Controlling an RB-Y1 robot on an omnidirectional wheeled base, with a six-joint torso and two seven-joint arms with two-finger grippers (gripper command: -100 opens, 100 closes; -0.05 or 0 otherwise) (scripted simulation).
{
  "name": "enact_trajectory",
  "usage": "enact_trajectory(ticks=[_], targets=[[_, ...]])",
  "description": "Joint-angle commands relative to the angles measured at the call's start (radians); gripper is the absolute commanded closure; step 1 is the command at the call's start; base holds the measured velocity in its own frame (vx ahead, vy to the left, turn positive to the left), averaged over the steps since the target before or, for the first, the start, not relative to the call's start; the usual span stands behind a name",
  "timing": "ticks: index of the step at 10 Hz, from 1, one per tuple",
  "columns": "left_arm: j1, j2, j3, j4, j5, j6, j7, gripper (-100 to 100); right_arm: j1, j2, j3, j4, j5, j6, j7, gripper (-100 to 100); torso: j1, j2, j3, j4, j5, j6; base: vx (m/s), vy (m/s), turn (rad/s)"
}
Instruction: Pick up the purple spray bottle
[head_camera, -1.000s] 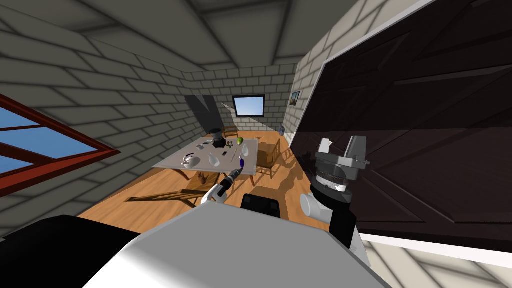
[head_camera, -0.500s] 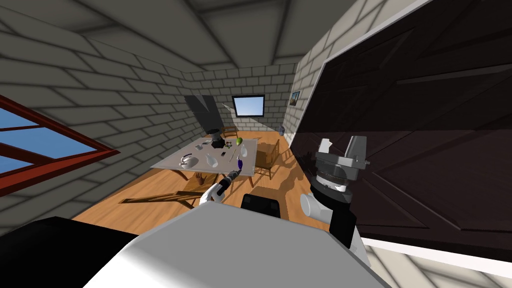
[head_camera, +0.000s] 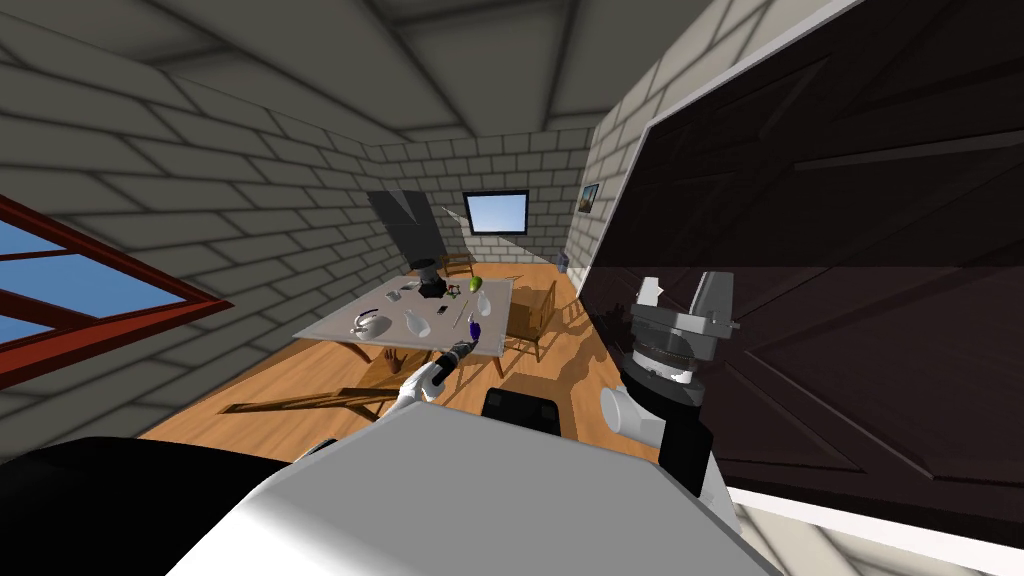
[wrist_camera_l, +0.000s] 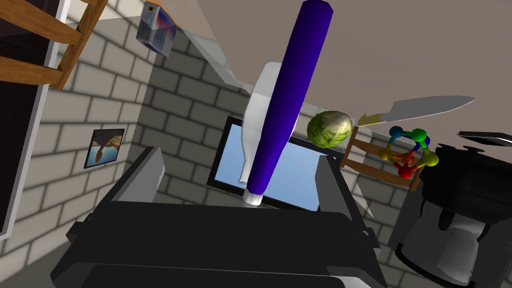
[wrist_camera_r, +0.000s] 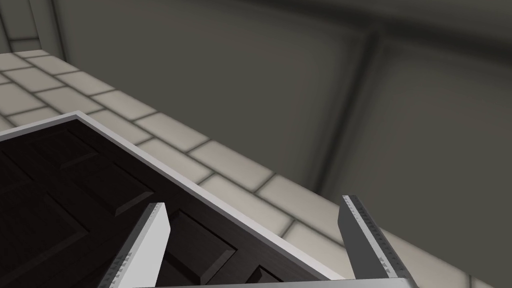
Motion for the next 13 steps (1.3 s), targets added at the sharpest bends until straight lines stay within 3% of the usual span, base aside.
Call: enact_trajectory(ticks=[1, 2, 3, 7, 8, 9, 10, 13], targets=[[-0.04, 0.042, -0.006, 0.05, -0.025, 0.008, 0.003, -100, 0.0, 0.0, 0.0, 0.0, 0.0, 0.0, 0.0, 0, 0.0, 0.0, 0.0, 0.0, 0.0, 0.0, 0.091, -0.101, 0.008], [-0.06, 0.059, -0.005, 0.085, -0.04, 0.008, 0.0, -100, 0.0, 0.0, 0.0, 0.0, 0.0, 0.0, 0.0, 0, 0.0, 0.0, 0.0, 0.0, 0.0, 0.0, 0.106, -0.096, 0.0], [-0.06, 0.059, -0.005, 0.085, -0.04, 0.008, 0.0, -100, 0.0, 0.0, 0.0, 0.0, 0.0, 0.0, 0.0, 0, 0.0, -0.001, -0.001, 0.0, 0.0, 0.0, 0.063, -0.065, 0.004], [-0.138, 0.13, 0.002, 0.194, -0.096, 0.003, -0.013, -100, 0.0, 0.0, 0.0, 0.0, 0.0, 0.0, 0.0, 0, 0.001, 0.001, 0.001, 0.0, 0.0, 0.0, 0.069, -0.077, -0.004], [-0.133, 0.125, -0.005, 0.182, -0.086, 0.006, -0.004, -100, 0.0, 0.0, 0.0, 0.0, 0.0, 0.0, 0.0, 0, -0.001, -0.001, 0.0, 0.0, 0.0, 0.0, 0.049, -0.046, 0.005], [-0.135, 0.127, -0.006, 0.183, -0.087, 0.007, -0.003, 0, 0.0, 0.0, 0.0, 0.0, 0.0, 0.0, 0.0, 0, 0.002, 0.002, 0.001, 0.0, 0.0, 0.0, 0.009, -0.009, 0.0], [-0.098, 0.118, 0.01, 0.161, -0.088, -0.023, -0.033, -100, 0.0, 0.0, 0.0, 0.0, 0.0, 0.0, 0.0, 0, 0.005, 0.005, 0.002, 0.001, 0.001, 0.0, 0.128, -0.012, 0.148], [-0.037, 0.104, 0.037, 0.124, -0.09, -0.074, -0.082, -100, 0.0, 0.0, 0.0, 0.0, 0.0, 0.0, 0.0, 0, 0.006, -0.004, -0.003, -0.001, 0.001, -0.001, 0.177, -0.017, 0.158]])
